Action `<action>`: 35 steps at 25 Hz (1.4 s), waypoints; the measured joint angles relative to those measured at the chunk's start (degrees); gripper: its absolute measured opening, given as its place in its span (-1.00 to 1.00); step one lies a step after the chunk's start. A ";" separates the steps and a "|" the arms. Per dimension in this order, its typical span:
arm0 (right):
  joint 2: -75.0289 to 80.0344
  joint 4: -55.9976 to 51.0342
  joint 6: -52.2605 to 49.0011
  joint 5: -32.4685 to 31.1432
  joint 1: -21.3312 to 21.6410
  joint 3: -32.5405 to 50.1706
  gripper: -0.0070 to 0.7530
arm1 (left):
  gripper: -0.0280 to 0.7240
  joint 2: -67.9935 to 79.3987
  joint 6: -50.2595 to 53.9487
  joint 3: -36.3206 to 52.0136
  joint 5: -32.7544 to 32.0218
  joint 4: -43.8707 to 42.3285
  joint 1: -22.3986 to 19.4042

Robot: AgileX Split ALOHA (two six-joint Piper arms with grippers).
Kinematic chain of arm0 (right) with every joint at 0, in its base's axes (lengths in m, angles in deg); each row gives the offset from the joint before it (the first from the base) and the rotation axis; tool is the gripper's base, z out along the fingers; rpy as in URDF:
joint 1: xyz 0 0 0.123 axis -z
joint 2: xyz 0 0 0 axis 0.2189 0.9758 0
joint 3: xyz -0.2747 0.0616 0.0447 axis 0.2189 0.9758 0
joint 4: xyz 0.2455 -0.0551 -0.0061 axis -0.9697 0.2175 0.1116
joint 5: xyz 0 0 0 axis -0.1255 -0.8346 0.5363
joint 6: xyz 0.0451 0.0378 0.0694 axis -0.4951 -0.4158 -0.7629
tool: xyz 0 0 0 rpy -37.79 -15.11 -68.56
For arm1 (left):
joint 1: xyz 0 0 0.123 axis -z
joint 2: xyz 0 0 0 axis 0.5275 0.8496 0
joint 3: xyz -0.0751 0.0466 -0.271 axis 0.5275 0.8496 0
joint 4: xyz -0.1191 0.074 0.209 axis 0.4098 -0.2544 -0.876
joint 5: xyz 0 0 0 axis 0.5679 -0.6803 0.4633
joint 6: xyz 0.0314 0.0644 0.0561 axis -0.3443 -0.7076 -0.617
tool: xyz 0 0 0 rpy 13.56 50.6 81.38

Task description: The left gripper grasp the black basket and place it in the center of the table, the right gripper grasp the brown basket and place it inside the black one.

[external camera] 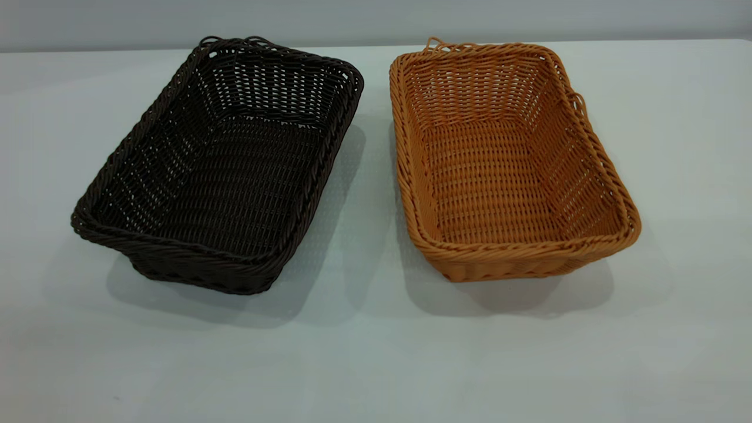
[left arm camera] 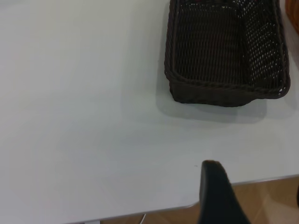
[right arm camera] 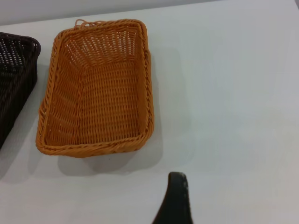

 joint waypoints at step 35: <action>29.23 -5.80 1.95 1.78 0.00 -0.05 0.53 | 0.20 24.65 7.57 -1.93 10.98 -2.57 -0.25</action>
